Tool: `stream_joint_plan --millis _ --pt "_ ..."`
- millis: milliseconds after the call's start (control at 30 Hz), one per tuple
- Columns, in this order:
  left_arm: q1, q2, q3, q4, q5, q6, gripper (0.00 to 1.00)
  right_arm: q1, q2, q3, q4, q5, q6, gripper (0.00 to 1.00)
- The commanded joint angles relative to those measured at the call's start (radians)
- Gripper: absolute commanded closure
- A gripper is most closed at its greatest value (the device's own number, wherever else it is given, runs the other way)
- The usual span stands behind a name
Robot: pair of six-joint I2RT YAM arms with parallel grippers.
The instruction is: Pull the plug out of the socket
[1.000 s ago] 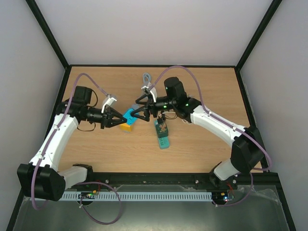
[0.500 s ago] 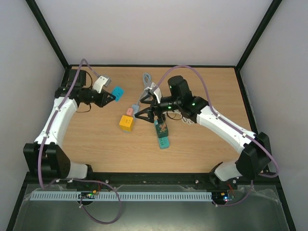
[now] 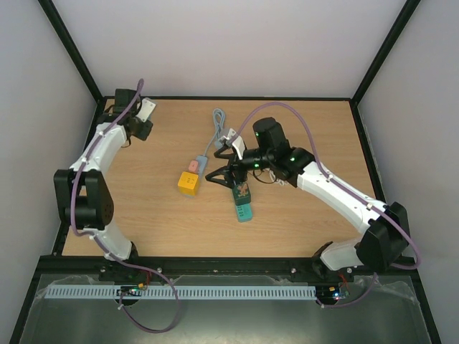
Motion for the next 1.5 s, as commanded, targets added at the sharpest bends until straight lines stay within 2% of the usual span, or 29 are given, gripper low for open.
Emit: stream_joint_plan --millis 0,167,500,933,1033,1167,1267,1467 --pt "0.005 0.071 0.017 0.173 -0.302 0.070 0.98 -0.003 -0.007 -0.028 -0.002 0.000 -0.013 0.02" --pt "0.015 0.199 0.020 0.327 -0.453 0.164 0.97 -0.003 -0.001 -0.033 -0.003 0.002 -0.015 0.02" --pt "0.045 0.398 0.117 0.373 -0.477 0.184 0.94 -0.002 0.024 -0.038 0.001 0.003 -0.016 0.02" --pt "0.059 0.502 0.097 0.433 -0.490 0.204 0.89 -0.003 0.076 -0.025 0.026 -0.025 0.011 0.02" --pt "0.061 0.500 0.085 0.431 -0.477 0.198 0.84 -0.002 0.077 -0.024 0.027 -0.022 0.011 0.02" --pt "0.061 0.485 0.069 0.407 -0.445 0.184 0.66 -0.001 0.077 -0.024 0.030 -0.028 0.015 0.02" --pt "0.062 0.468 0.070 0.374 -0.416 0.167 0.57 -0.002 0.076 -0.026 0.033 -0.029 0.016 0.02" --pt "0.067 0.410 0.068 0.306 -0.362 0.141 0.47 -0.002 0.062 -0.035 0.039 -0.021 0.014 0.02"
